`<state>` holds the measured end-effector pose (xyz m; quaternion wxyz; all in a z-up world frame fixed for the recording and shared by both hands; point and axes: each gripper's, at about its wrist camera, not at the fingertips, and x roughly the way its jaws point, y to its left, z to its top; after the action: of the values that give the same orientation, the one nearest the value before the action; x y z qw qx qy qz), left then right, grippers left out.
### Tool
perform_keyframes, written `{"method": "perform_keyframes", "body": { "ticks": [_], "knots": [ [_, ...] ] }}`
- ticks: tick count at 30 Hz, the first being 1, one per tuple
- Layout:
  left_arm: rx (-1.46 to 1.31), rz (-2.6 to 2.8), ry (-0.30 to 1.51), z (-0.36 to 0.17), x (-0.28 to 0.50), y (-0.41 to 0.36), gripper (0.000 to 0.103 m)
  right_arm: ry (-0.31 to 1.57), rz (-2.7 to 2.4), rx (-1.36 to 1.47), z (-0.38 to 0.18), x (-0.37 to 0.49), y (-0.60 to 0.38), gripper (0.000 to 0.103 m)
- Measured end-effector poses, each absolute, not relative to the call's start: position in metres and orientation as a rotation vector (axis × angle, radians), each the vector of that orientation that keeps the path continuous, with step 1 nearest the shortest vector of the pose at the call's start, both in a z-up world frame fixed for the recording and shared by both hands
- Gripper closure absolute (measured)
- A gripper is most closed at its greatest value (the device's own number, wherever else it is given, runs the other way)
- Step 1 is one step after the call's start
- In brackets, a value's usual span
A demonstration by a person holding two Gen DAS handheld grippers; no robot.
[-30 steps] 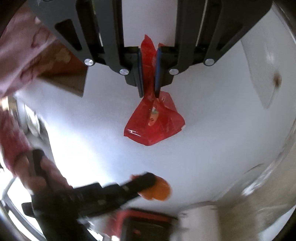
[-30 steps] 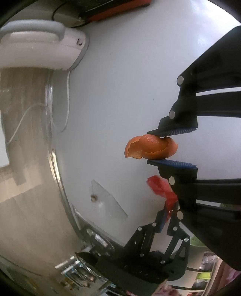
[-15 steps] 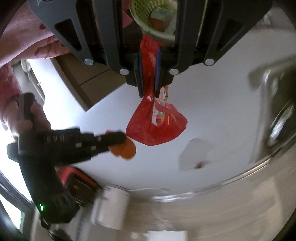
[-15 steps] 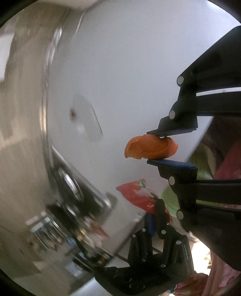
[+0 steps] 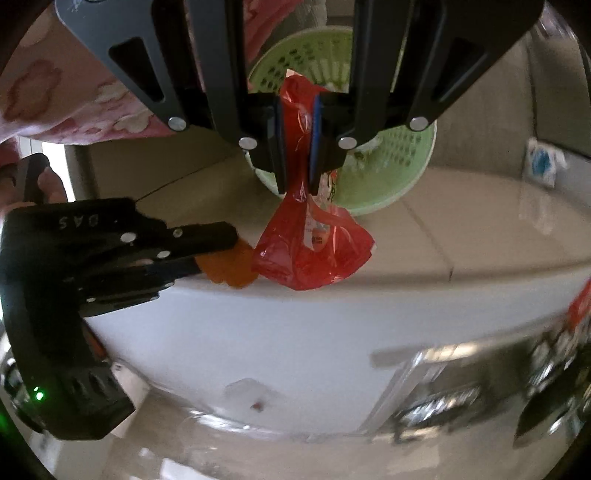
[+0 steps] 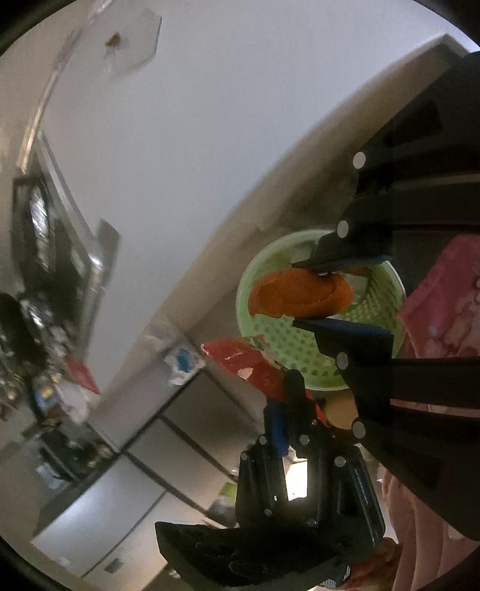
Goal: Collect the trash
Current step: 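Carry the red bag and orange peel to the wastebasket and release both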
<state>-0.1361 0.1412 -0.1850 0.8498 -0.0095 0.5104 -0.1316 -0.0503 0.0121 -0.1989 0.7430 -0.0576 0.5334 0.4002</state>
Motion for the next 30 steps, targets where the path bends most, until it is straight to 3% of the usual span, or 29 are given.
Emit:
{"method": "perform_keyframes", "body": {
  "ticks": [4, 7, 8, 13, 24, 26, 28, 30],
  "knots": [
    [-0.079, -0.253, 1.139, -0.219, -0.140, 0.154, 0.088, 1.208, 0.884, -0.155, -0.211, -0.056, 0.026, 0.079],
    [-0.089, -0.227, 1.185, -0.242, -0.146, 0.158, 0.062, 1.225, 0.879, -0.166, -0.217, -0.057, 0.029, 0.079],
    [-0.093, -0.224, 1.194, -0.248, -0.146, 0.159, 0.057, 1.228, 0.878, -0.169, -0.218, -0.056, 0.031, 0.079],
    [-0.170, -0.181, 1.250, -0.271, -0.142, 0.168, 0.053, 1.241, 0.874, -0.191, -0.222, -0.055, 0.034, 0.079],
    [-0.212, -0.021, 1.125, -0.231, -0.145, 0.208, 0.024, 1.234, 0.932, -0.255, -0.235, -0.063, 0.052, 0.077],
    [-0.208, -0.001, 1.103, -0.221, -0.147, 0.213, 0.021, 1.239, 0.946, -0.268, -0.241, -0.066, 0.059, 0.072],
    [-0.194, 0.028, 1.085, -0.215, -0.149, 0.219, 0.020, 1.250, 0.954, -0.270, -0.245, -0.069, 0.064, 0.036],
    [-0.194, 0.045, 1.082, -0.211, -0.149, 0.222, 0.020, 1.228, 0.933, -0.266, -0.244, -0.071, 0.064, 0.020]
  ]
}}
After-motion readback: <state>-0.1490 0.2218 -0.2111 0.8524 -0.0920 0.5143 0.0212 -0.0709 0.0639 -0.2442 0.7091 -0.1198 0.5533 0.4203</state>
